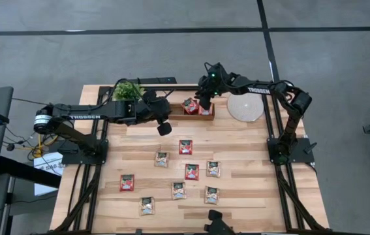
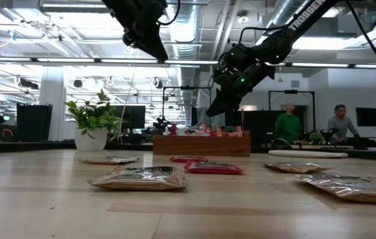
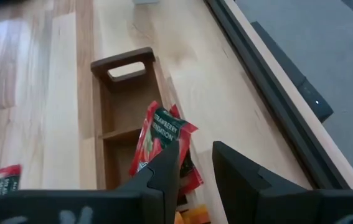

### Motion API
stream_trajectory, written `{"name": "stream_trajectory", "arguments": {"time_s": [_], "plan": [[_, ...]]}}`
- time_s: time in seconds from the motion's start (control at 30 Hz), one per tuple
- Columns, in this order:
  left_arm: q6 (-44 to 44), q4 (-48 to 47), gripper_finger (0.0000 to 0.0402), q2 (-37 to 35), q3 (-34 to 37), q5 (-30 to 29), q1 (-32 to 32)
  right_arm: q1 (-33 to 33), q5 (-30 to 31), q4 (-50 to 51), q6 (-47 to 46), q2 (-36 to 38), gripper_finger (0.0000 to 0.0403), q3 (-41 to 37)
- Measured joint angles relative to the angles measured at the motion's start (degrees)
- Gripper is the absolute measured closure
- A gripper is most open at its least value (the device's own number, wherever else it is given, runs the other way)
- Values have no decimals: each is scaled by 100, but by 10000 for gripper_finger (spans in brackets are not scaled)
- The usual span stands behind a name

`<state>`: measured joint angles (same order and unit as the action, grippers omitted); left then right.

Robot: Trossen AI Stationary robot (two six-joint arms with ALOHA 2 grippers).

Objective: Pick & Place Tea
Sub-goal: Put the red tea bag into the middle section of the wooden organizer

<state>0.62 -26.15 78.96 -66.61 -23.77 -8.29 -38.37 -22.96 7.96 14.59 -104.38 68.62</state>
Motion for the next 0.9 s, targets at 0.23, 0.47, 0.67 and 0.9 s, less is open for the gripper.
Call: {"name": "stream_trajectory", "arguments": {"time_s": [0.23, 0.47, 0.67, 0.9], "plan": [[2, 91, 328, 0, 0, 0, 1, 116, 17, 4, -3, 0, 314, 0], [2, 105, 328, 0, 0, 0, 2, 136, 43, -350, -160, 0, 314, 0], [-2, 105, 328, 0, 0, 0, 1, 101, 59, -191, -259, 0, 314, 185], [-11, 111, 328, 0, 0, 1, 0, -44, 31, 541, -413, -514, 314, 1476]]}}
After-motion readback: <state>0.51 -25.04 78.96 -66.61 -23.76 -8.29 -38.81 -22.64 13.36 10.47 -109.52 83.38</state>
